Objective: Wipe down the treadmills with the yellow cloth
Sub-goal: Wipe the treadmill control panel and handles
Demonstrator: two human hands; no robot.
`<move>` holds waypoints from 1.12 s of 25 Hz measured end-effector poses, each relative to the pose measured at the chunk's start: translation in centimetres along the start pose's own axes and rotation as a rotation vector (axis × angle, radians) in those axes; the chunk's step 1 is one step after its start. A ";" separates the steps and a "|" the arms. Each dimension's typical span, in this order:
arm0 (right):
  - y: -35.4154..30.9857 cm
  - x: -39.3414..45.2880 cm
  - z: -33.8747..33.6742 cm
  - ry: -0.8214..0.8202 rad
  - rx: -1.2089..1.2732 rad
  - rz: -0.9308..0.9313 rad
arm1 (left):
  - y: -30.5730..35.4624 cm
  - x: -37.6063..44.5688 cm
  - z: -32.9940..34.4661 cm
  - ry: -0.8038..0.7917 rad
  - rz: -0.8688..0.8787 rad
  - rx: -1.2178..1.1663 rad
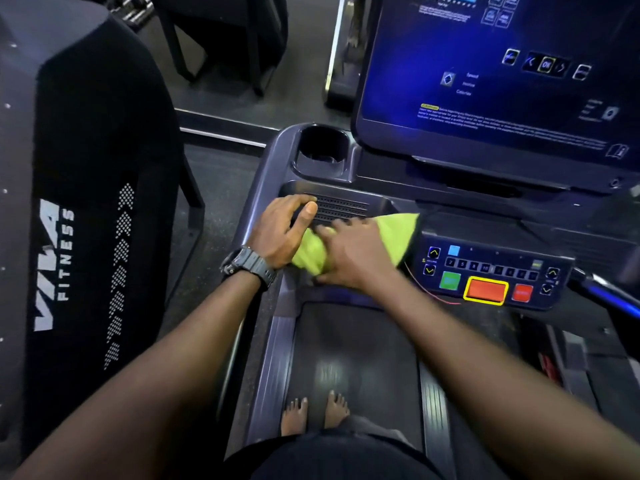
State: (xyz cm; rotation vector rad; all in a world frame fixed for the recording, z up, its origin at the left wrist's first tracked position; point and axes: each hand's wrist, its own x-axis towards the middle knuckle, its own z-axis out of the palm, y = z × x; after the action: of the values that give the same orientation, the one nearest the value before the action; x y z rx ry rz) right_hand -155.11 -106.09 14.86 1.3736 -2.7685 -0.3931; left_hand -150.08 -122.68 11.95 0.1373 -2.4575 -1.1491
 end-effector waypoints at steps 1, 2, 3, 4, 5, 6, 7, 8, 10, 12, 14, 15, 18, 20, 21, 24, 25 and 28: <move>-2.5 0.3 0.1 0.038 0.022 -0.031 | -0.1 0.0 0.0 -0.005 0.008 -0.003; -3.4 0.4 0.1 0.069 0.045 -0.058 | -0.1 -0.1 0.0 -0.004 0.014 0.000; -2.6 0.2 0.0 0.082 0.078 -0.096 | -0.1 0.0 -0.1 -0.004 0.010 -0.002; -0.4 -0.4 -0.2 0.078 0.111 -0.105 | 0.0 0.0 -0.2 -0.009 -0.002 -0.008; 2.0 -1.3 -0.2 0.062 0.129 -0.068 | 0.2 -0.1 -0.2 -0.010 -0.010 -0.013; 3.6 -2.2 0.1 0.068 0.115 0.010 | 0.4 -0.2 -0.2 -0.008 -0.009 -0.009; 3.8 -3.0 0.5 0.085 0.083 0.110 | 0.5 -0.1 -0.2 -0.007 -0.006 0.001; 2.3 -3.6 1.1 0.115 0.047 0.201 | 0.6 -0.1 -0.2 -0.015 -0.012 0.003; -3.5 -3.2 2.1 0.142 0.083 0.211 | 0.4 -0.1 -0.1 -0.029 0.003 -0.004; -7.0 -1.9 3.1 0.237 0.155 0.127 | 0.4 -0.1 0.0 -0.025 0.016 -0.012; -4.5 -2.1 3.6 0.309 0.151 0.017 | 0.7 0.0 -0.1 -0.027 -0.011 -0.021; -2.8 -3.1 3.9 0.350 0.130 0.009 | 0.8 -0.1 -0.2 -0.029 -0.012 -0.016; -0.9 -7.5 4.4 0.438 0.373 0.172 | 1.0 0.0 -0.2 -0.043 -0.003 0.029; -3.3 -9.5 4.8 0.500 0.834 0.317 | 1.0 -0.1 -0.3 -0.048 -0.032 0.048; -5.1 -9.9 4.7 0.544 1.131 0.402 | 1.0 -0.1 -0.4 -0.043 -0.037 0.053; -7.8 -8.7 3.7 0.687 2.121 0.846 | 1.2 -0.2 -0.2 -0.050 -0.057 0.074; -7.6 -8.1 3.4 0.656 2.355 0.976 | 1.1 -0.3 -0.2 -0.049 -0.061 0.084; -7.1 -8.5 3.7 0.540 2.737 1.125 | 0.6 -0.3 0.0 -0.036 -0.070 0.084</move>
State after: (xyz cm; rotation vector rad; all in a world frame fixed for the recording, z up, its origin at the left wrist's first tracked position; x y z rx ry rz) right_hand -144.85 -102.76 10.38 0.7513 0.9423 -2.4750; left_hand -149.78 -122.20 12.36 0.2313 -2.5518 -1.0862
